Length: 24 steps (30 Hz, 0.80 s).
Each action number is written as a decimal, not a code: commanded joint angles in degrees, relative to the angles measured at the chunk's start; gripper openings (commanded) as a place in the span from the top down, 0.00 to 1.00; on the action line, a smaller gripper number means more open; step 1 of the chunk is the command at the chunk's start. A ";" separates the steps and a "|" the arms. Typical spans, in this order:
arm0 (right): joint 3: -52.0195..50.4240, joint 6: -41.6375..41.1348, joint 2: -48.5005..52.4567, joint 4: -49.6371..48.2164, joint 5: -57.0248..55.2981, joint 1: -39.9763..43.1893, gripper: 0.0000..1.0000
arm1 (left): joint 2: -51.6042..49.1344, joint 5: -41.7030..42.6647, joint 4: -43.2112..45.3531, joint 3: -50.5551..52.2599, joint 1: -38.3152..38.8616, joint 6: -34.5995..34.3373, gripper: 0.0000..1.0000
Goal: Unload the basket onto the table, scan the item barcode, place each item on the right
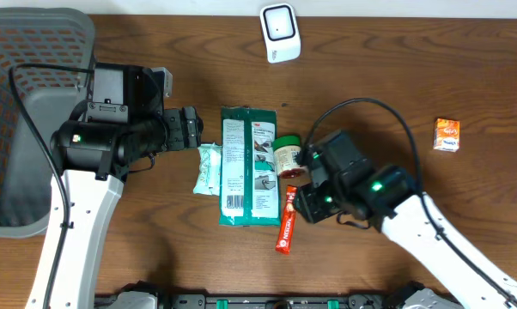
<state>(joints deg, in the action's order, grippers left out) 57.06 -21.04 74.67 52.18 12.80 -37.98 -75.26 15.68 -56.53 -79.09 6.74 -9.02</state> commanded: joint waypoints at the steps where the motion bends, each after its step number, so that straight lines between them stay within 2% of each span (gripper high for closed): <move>1: -3.08 -16.35 1.51 -1.57 -7.78 -4.31 0.61 | 0.04 -0.57 0.00 -0.74 -0.09 -0.09 0.15; 3: -6.36 -21.70 2.69 -5.42 -8.28 -7.74 0.60 | 0.04 -0.57 -0.02 -0.74 -0.09 -0.09 0.16; 4: -7.30 -21.81 3.06 -6.82 -8.55 -8.50 0.61 | 0.04 -0.57 -0.02 -0.74 -0.09 -0.09 0.15; 7: -9.38 -25.27 4.94 -9.49 -12.11 -9.38 0.72 | 0.04 -0.57 -0.02 -0.74 -0.09 -0.09 0.15; 9: -9.55 -27.93 6.91 -9.94 -14.60 -8.90 0.75 | 0.04 -0.57 -0.02 -0.74 -0.09 -0.11 0.16; 16: -9.55 -28.92 15.50 -18.62 -15.37 -7.41 0.71 | 0.04 -0.57 -0.02 -0.74 -0.09 -0.09 0.15; 20: -9.55 -29.64 19.06 -23.30 -16.46 -7.13 0.77 | 0.04 -0.57 -0.02 -0.74 -0.09 -0.09 0.15; 24: -9.55 -32.26 19.23 -22.88 -17.73 -6.43 0.81 | 0.04 -0.57 0.00 -0.74 -0.09 -0.09 0.15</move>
<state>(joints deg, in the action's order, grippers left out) 47.62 -50.22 93.71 29.28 -2.37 -45.54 -75.26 15.68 -56.51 -79.09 6.74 -9.02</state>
